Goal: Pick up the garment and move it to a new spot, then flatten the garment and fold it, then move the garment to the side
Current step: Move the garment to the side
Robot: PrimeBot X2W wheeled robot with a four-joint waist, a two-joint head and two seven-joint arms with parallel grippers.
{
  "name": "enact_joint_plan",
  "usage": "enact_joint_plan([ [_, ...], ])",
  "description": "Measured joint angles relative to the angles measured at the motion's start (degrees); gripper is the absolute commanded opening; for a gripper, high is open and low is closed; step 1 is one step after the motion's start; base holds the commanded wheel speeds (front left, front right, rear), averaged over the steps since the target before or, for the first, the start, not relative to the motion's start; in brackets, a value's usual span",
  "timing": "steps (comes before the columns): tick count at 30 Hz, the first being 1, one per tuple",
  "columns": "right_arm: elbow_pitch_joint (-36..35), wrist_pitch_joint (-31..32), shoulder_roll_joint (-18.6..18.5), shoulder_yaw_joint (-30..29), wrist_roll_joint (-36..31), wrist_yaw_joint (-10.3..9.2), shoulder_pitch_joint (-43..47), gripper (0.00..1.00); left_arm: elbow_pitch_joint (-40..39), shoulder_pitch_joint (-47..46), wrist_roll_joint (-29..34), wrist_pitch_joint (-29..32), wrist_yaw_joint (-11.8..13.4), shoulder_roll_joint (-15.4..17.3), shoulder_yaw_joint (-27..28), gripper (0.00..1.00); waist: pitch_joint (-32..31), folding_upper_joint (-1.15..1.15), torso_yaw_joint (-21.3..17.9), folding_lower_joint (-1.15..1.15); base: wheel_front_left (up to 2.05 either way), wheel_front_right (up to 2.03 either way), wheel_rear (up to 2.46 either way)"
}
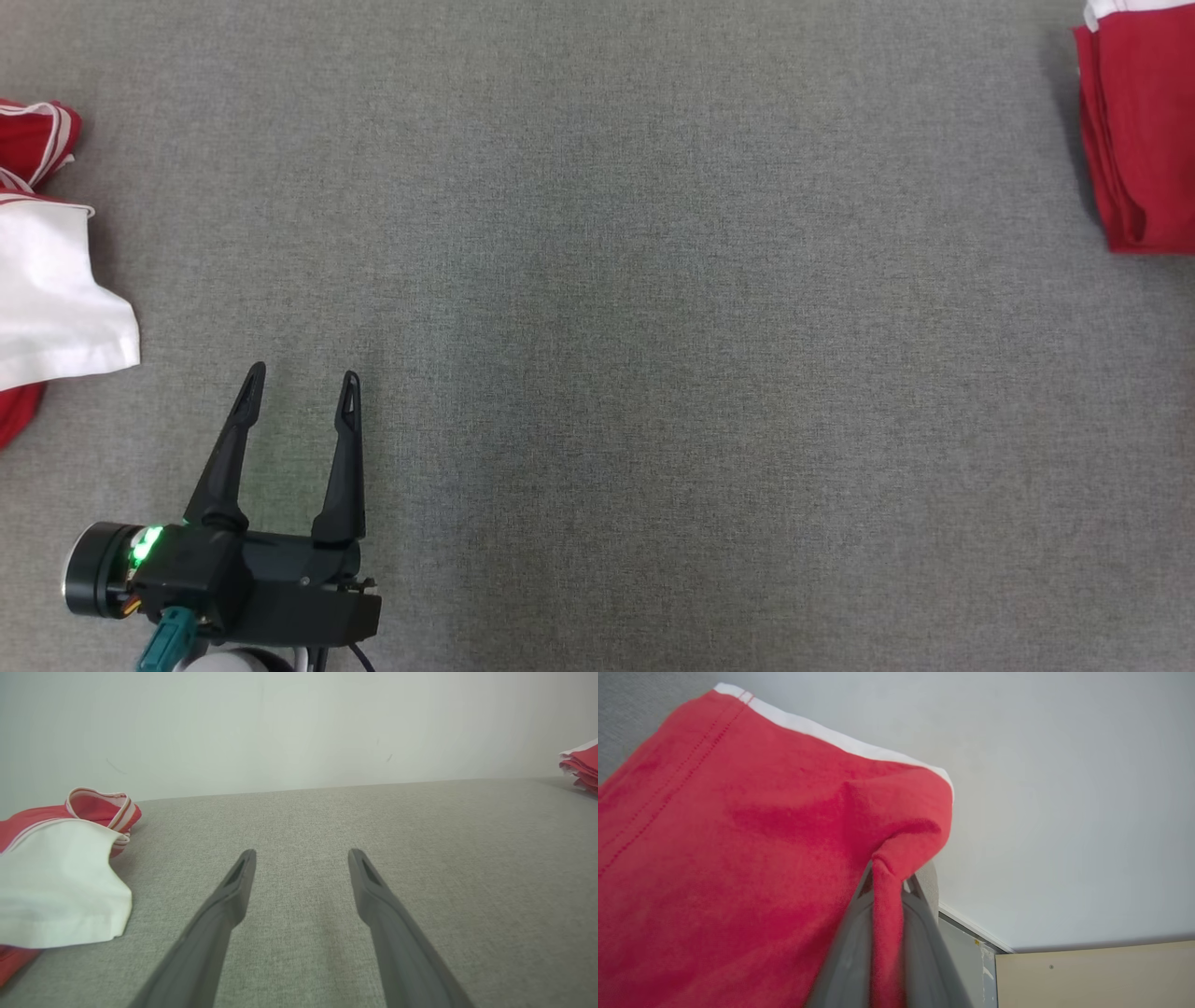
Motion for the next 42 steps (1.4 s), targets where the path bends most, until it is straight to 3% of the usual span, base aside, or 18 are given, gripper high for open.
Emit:
enact_joint_plan([
  [5,0.31,0.54,-0.10,1.51,1.16,0.00,-0.76,0.00,-0.05,-0.01,0.00,-0.01,0.00,-0.02,0.11,1.00,-0.12,0.00,0.08,0.00,0.00,0.00,0.00],
  [6,0.44,0.70,0.08,1.72,1.40,0.00,-0.76,0.04,-0.03,-0.01,0.00,-0.01,0.00,-0.02,0.13,1.00,-0.18,0.00,0.09,0.00,0.00,0.00,0.00],
  [7,0.67,0.94,0.23,1.93,1.59,0.00,-0.76,0.25,-0.01,-0.01,0.00,-0.01,0.00,-0.04,0.16,1.00,-0.28,0.00,0.10,0.00,0.00,0.00,0.00],
  [9,1.36,1.89,0.48,2.11,2.23,0.00,-0.70,0.28,0.07,0.00,0.00,-0.01,0.00,-0.09,0.26,1.00,-0.56,0.00,0.13,0.00,0.00,0.00,0.00],
  [11,1.55,2.25,0.53,2.40,2.58,0.00,-0.58,0.58,0.15,0.03,0.00,-0.01,0.00,-0.10,0.36,1.00,-0.93,-0.01,0.15,0.00,0.00,0.00,0.00],
  [12,1.68,2.35,0.59,2.40,2.69,0.00,-0.55,1.00,0.18,0.09,0.00,0.00,0.00,-0.12,0.42,1.00,-1.14,-0.01,0.15,0.00,0.00,0.00,0.00],
  [20,3.04,1.97,0.98,1.19,4.52,0.00,0.26,1.00,0.65,1.05,0.05,-0.01,0.00,-0.52,1.41,1.00,-3.73,-0.01,-0.06,0.00,0.00,0.00,0.00],
  [28,0.83,-3.01,4.50,-7.47,11.33,0.00,3.99,1.00,1.65,4.97,0.05,0.00,0.00,-1.21,3.07,1.00,-8.49,-0.01,-0.57,-0.01,0.00,0.00,0.00],
  [31,-5.59,-3.12,6.26,-12.72,12.36,0.00,8.27,1.00,1.56,7.15,0.23,-0.01,0.01,-1.55,3.87,1.00,-10.61,-0.01,-0.88,-0.01,0.00,0.00,0.00],
  [32,-10.15,-3.26,7.98,-17.92,13.18,0.00,12.67,1.00,1.66,7.99,0.55,-0.01,0.01,-1.67,4.24,1.00,-11.98,-0.02,-1.12,-0.02,0.00,0.00,0.00],
  [35,-17.11,-3.27,11.34,-25.44,12.98,0.00,21.45,1.00,1.96,9.22,0.70,-0.01,0.01,-1.93,4.43,1.00,-13.95,-0.02,-1.41,-0.02,0.00,0.00,0.00],
  [42,-32.05,-3.27,23.24,-36.96,7.95,0.00,40.42,1.00,2.63,10.99,1.11,-0.01,0.01,-2.27,4.37,1.00,-17.83,-0.02,-1.58,-0.02,0.00,0.00,0.00],
])
